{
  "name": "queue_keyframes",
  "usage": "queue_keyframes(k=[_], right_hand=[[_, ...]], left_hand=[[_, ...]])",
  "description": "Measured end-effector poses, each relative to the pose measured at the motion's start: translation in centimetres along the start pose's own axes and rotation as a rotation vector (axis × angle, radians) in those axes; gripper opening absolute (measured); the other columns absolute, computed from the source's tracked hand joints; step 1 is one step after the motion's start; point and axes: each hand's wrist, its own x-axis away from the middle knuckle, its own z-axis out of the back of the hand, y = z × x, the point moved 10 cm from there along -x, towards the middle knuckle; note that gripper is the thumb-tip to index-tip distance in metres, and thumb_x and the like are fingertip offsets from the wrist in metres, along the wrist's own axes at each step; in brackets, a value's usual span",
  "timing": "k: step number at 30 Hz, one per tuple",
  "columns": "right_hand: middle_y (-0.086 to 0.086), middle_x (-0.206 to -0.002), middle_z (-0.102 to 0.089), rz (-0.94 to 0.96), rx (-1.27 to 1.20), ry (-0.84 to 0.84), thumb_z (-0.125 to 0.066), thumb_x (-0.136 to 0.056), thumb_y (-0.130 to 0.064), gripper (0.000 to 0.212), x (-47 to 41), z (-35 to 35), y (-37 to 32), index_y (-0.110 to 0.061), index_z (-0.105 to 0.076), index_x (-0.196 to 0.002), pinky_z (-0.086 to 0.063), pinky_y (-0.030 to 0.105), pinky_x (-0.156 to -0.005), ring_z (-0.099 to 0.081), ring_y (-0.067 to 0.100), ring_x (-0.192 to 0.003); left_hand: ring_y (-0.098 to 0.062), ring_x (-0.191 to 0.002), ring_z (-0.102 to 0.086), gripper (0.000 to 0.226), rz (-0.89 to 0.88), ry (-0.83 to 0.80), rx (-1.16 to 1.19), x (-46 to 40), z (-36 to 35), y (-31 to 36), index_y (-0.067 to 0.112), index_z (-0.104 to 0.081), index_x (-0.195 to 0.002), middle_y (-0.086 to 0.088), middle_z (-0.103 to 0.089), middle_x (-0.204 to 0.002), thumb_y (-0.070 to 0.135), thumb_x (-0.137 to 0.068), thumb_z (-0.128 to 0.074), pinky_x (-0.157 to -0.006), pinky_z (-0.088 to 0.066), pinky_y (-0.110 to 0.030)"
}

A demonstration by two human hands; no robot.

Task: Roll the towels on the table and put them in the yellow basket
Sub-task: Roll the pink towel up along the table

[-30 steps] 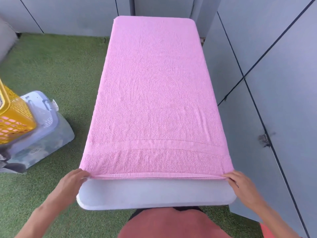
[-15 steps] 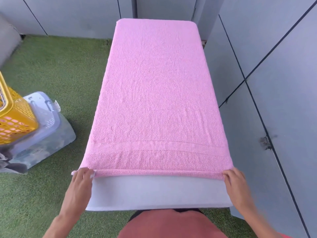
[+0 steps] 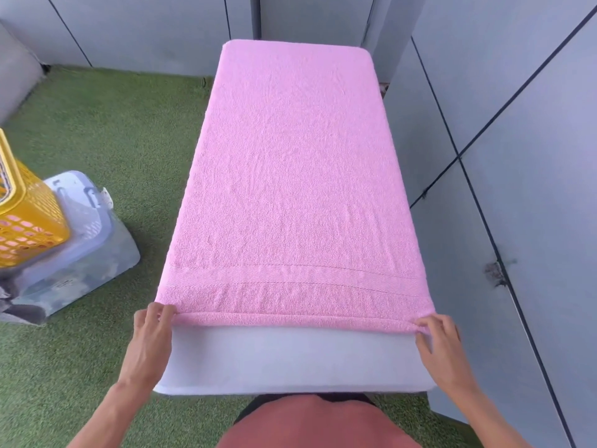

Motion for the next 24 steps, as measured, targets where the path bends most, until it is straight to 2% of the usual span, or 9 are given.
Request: queue_keyframes(k=[3, 6, 10, 12, 14, 18, 21, 24], right_hand=[[-0.002, -0.109, -0.040, -0.055, -0.033, 0.001, -0.062, -0.084, -0.001, 0.027, 0.4, 0.1, 1.0, -0.017, -0.061, -0.106, -0.041, 0.035, -0.093, -0.045, 0.021, -0.110], [0.001, -0.107, -0.042, -0.044, -0.019, 0.079, -0.062, -0.082, 0.005, 0.027, 0.5, 0.6, 0.7, -0.013, -0.064, -0.102, -0.042, 0.035, -0.093, -0.043, 0.022, -0.110], [-0.002, -0.106, -0.053, -0.096, -0.060, 0.101, -0.059, -0.080, 0.009, 0.036, -0.2, 1.4, 1.8, -0.018, -0.066, -0.103, -0.032, 0.023, -0.093, -0.041, 0.020, -0.110], [-0.005, -0.106, -0.061, -0.083, -0.155, 0.068, -0.055, -0.084, 0.008, 0.037, -0.5, 1.4, 2.9, -0.021, -0.066, -0.105, -0.036, 0.021, -0.090, -0.047, 0.012, -0.106], [-0.008, -0.102, -0.065, -0.106, -0.289, 0.055, -0.056, -0.089, 0.003, 0.027, -0.7, 1.6, 4.0, -0.019, -0.066, -0.103, -0.039, 0.014, -0.082, -0.055, 0.008, -0.099], [-0.012, -0.088, -0.065, -0.262, -0.370, 0.072, -0.058, -0.089, 0.001, 0.025, -1.2, 1.9, 6.4, -0.022, -0.063, -0.096, -0.040, 0.027, -0.074, -0.062, 0.016, -0.089], [-0.010, -0.090, -0.066, -0.197, -0.299, -0.039, -0.055, -0.089, 0.006, 0.030, -2.0, 1.7, 6.4, -0.023, -0.064, -0.089, -0.039, 0.014, -0.072, -0.060, 0.007, -0.088], [-0.004, -0.088, -0.070, -0.120, -0.190, -0.106, -0.052, -0.087, 0.013, 0.038, -3.1, 2.0, 6.6, -0.023, -0.067, -0.088, -0.041, 0.006, -0.073, -0.064, 0.013, -0.086]], left_hand=[[-0.027, -0.087, -0.034, 0.043, 0.014, -0.004, 0.020, 0.3, 0.0, 0.1, 0.010, -0.053, -0.104, -0.012, -0.043, -0.103, -0.022, -0.075, -0.054, -0.040, -0.031, -0.024], [-0.029, -0.090, -0.035, 0.041, 0.030, -0.009, 0.044, 0.6, -0.2, 0.1, 0.010, -0.055, -0.105, -0.013, -0.044, -0.106, -0.020, -0.077, -0.053, -0.042, -0.033, -0.027], [-0.034, -0.095, -0.035, 0.036, 0.077, -0.031, 0.079, 0.6, -0.4, 0.0, 0.009, -0.056, -0.107, -0.015, -0.044, -0.109, -0.015, -0.082, -0.050, -0.046, -0.040, -0.035], [-0.035, -0.100, -0.034, 0.034, 0.101, -0.048, 0.092, 0.7, -0.6, -0.3, 0.010, -0.055, -0.110, -0.014, -0.043, -0.112, -0.012, -0.084, -0.050, -0.047, -0.042, -0.038], [-0.035, -0.103, -0.034, 0.034, 0.108, -0.056, 0.097, 0.8, -0.6, -0.3, 0.011, -0.054, -0.112, -0.013, -0.043, -0.114, -0.010, -0.086, -0.050, -0.049, -0.044, -0.039], [-0.036, -0.103, -0.034, 0.036, 0.107, -0.070, 0.102, 0.8, -0.6, -0.2, 0.010, -0.055, -0.113, -0.016, -0.044, -0.114, -0.012, -0.085, -0.050, -0.055, -0.045, -0.043], [-0.036, -0.099, -0.034, 0.037, 0.098, -0.067, 0.092, 0.6, -0.4, -0.2, 0.010, -0.056, -0.112, -0.018, -0.045, -0.111, -0.013, -0.083, -0.051, -0.057, -0.043, -0.044], [-0.035, -0.098, -0.034, 0.039, 0.099, -0.076, 0.088, 0.5, -0.3, -0.3, 0.011, -0.057, -0.113, -0.016, -0.045, -0.111, -0.013, -0.083, -0.051, -0.060, -0.042, -0.044]])
